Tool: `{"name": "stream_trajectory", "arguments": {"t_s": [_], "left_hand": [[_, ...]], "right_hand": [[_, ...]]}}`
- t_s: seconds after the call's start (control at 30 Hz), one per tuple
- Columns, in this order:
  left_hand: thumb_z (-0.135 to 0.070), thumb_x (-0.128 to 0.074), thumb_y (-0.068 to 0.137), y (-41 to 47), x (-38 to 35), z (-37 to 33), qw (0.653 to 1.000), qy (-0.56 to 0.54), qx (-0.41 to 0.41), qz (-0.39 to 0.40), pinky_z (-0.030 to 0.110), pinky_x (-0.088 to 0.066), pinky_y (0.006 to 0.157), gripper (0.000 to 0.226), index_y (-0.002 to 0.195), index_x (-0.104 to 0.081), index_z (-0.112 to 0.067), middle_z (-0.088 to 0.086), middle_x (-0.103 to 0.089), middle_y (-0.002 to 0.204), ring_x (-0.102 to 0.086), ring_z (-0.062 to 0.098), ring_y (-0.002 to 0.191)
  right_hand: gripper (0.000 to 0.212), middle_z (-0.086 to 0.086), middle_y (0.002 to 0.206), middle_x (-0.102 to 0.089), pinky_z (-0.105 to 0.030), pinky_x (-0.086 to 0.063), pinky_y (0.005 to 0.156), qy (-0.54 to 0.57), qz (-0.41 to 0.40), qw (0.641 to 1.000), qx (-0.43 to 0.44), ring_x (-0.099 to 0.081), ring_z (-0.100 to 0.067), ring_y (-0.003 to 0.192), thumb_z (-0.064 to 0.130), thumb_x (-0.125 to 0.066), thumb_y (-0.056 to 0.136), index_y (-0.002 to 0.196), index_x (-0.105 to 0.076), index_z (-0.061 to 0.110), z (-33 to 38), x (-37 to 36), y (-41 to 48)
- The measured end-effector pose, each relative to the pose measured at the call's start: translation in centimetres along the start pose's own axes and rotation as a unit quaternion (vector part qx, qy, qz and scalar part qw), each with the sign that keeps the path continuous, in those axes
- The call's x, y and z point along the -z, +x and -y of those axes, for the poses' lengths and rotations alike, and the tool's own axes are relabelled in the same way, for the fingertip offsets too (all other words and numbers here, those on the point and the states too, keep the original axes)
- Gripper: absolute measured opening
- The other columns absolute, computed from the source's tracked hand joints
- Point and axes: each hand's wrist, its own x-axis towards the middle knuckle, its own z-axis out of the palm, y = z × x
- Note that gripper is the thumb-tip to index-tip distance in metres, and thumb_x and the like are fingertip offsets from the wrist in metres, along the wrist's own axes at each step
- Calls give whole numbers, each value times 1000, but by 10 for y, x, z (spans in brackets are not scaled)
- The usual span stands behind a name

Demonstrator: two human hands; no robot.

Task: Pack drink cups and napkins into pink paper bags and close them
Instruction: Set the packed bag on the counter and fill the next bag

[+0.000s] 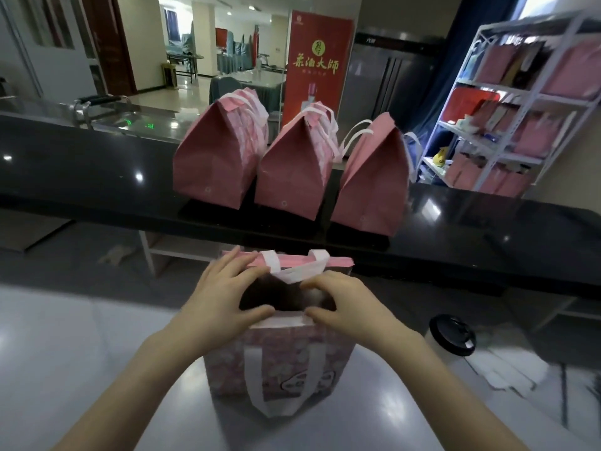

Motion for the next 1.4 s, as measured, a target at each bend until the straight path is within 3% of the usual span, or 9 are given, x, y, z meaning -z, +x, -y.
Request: {"name": "stream_trajectory", "arguments": {"t_s": [0.07, 0.17, 0.33, 0.53, 0.7, 0.9, 1.03, 1.2, 1.4], "left_hand": [[-37, -74, 81, 5, -2, -17, 997, -25, -14, -70, 35, -22, 114, 45, 122, -64, -24, -2, -49, 141, -26, 17, 143], [-19, -77, 79, 21, -15, -58, 989, -67, -57, -122, 31, -38, 101, 20, 98, -73, -17, -2, -63, 117, -50, 19, 124], [-11, -76, 79, 57, -59, -151, 974, -136, -160, -80, 21, -40, 90, 9, 84, -74, -17, -7, -64, 100, -56, 10, 102], [-20, -72, 83, 87, -149, -268, 951, -166, -257, 31, 19, -43, 85, 4, 86, -73, -22, -13, -61, 102, -54, 3, 101], [-32, -62, 88, 113, -242, -352, 933, -158, -287, 148, 23, -42, 87, 11, 98, -67, -30, -17, -55, 105, -49, 2, 102], [-14, -51, 89, 134, -361, -427, 924, -95, -286, 236, 27, -45, 85, 32, 117, -60, -26, -8, -62, 112, -55, 12, 107], [-11, -48, 88, 144, -420, -451, 904, 16, -344, 252, 30, -38, 93, 40, 125, -58, -24, -3, -61, 121, -48, 20, 117], [-17, -49, 89, 161, -456, -458, 883, 56, -374, 277, 36, -37, 103, 27, 106, -70, -16, 3, -65, 115, -48, 28, 122], [-18, -75, 78, 156, -465, -466, 886, 25, -399, 235, 42, -46, 99, 19, 97, -75, -16, 9, -68, 101, -58, 38, 118]], "right_hand": [[32, 17, 112, -58, -21, -44, 91, 21, -47, 999, 3, -52, -1, 105, 32, -66, 86, 117, -62, 30, -9, 13, -19], [25, 14, 112, -60, -22, -44, 93, 22, -83, 996, -22, -53, -3, 106, 31, -64, 89, 113, -66, 26, -34, 36, -54], [21, 12, 111, -61, -24, -44, 92, 4, -106, 986, -128, -54, -6, 105, 30, -63, 90, 110, -67, 25, -100, 65, -127], [19, 16, 108, -61, -24, -45, 88, 16, -119, 945, -305, -55, -3, 102, 35, -61, 90, 108, -66, 31, -200, 87, -233], [23, 11, 108, -64, -27, -46, 82, 21, -131, 883, -451, -60, -10, 100, 36, -62, 88, 110, -66, 28, -284, 93, -307], [62, -2, 118, -60, -31, -48, 83, 41, -120, 808, -576, -57, -21, 109, 56, -67, 77, 126, -57, 20, -371, 76, -351], [68, -8, 123, -56, -35, -46, 89, 35, -113, 779, -615, -50, -27, 118, 62, -68, 74, 121, -55, 14, -414, 54, -351], [89, -10, 123, -50, -37, -40, 95, -17, -129, 760, -637, -44, -28, 118, 74, -62, 69, 127, -47, 9, -437, 31, -335], [55, -5, 121, -48, -34, -40, 95, -38, -158, 775, -611, -42, -24, 117, 54, -59, 82, 121, -52, 16, -445, 17, -336]]}}
